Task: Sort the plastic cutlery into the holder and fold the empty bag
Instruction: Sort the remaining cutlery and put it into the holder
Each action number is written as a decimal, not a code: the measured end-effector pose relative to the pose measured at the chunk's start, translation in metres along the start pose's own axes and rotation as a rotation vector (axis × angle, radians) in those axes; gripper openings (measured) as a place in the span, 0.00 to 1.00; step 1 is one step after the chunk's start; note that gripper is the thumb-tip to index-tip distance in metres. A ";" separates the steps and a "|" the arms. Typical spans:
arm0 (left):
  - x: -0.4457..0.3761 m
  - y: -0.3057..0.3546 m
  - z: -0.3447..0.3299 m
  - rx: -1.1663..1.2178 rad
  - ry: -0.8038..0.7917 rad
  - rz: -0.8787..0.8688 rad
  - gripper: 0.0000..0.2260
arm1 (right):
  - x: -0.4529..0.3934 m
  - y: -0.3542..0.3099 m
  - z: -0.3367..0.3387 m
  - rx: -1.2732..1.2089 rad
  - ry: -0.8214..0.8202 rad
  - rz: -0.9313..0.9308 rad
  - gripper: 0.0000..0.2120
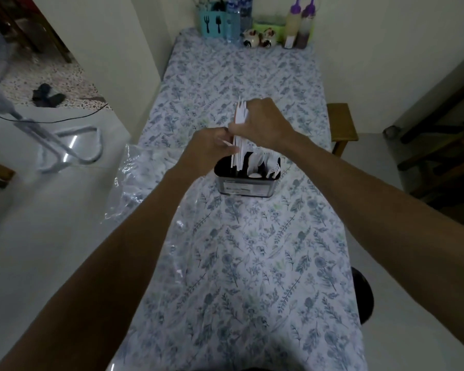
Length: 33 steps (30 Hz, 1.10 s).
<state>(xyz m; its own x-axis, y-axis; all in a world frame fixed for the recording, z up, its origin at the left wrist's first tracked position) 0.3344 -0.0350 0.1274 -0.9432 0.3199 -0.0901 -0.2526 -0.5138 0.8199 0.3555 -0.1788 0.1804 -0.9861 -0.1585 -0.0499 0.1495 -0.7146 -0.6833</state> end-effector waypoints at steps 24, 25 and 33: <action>0.005 -0.056 -0.026 -0.271 0.029 0.013 0.52 | -0.007 0.056 -0.028 0.430 -0.009 -0.061 0.50; 0.008 -0.056 -0.020 -0.254 0.058 0.004 0.52 | -0.005 0.053 -0.025 0.429 0.021 -0.042 0.48; 0.075 -0.087 0.036 -0.344 0.041 0.068 0.45 | 0.028 -0.028 -0.055 0.386 0.154 0.212 0.38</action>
<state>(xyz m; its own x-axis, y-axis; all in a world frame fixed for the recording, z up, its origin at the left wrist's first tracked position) 0.2936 0.0618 0.0696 -0.9664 0.2474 -0.0703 -0.2406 -0.7732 0.5867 0.3194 -0.1261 0.1582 -0.9259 -0.2464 -0.2862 0.3360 -0.8834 -0.3266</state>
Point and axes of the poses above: each hand's wrist, its own x-axis away from the middle knuckle, its own z-axis out of the back of the hand, y = z × x, the point moved 7 cm from there along -x, towards the middle knuckle, and after that the axes turned 6 degrees about -z, right-handed, at the moved point
